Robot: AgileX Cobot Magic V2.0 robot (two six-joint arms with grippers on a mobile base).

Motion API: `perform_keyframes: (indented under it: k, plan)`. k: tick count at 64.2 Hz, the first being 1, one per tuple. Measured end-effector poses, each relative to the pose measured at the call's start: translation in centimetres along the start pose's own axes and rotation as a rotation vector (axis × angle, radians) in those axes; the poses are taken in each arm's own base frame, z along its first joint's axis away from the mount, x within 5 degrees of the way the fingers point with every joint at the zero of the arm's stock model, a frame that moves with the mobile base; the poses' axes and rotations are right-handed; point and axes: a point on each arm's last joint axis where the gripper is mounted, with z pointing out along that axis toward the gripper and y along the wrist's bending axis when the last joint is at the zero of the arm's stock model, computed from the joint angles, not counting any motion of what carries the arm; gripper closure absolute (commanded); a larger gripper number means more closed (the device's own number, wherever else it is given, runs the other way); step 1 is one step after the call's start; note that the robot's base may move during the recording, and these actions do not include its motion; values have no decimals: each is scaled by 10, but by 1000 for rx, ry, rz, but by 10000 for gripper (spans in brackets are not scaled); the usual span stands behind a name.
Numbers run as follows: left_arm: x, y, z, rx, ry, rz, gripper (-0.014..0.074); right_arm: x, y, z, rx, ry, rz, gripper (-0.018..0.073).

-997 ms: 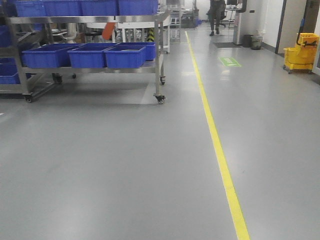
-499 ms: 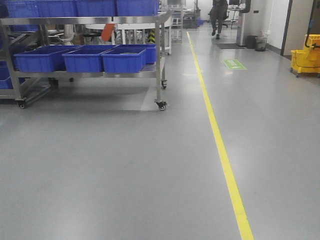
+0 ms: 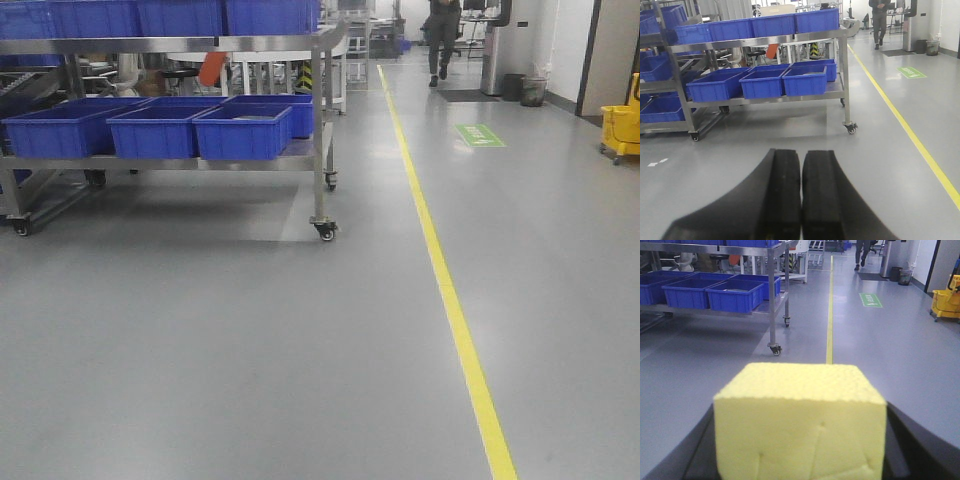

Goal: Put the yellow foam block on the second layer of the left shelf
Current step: 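Drive the base away from the table carrying the block, then drive the base and turn toward the shelf of blue bins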

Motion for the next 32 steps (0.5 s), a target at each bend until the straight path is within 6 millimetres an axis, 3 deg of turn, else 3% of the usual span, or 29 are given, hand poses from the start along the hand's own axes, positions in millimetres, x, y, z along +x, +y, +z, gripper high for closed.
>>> perform_keyframes:
  k: [32]
  plan:
    - [0,0,0,0,0,0,472,0,0,0,0,0,0,52]
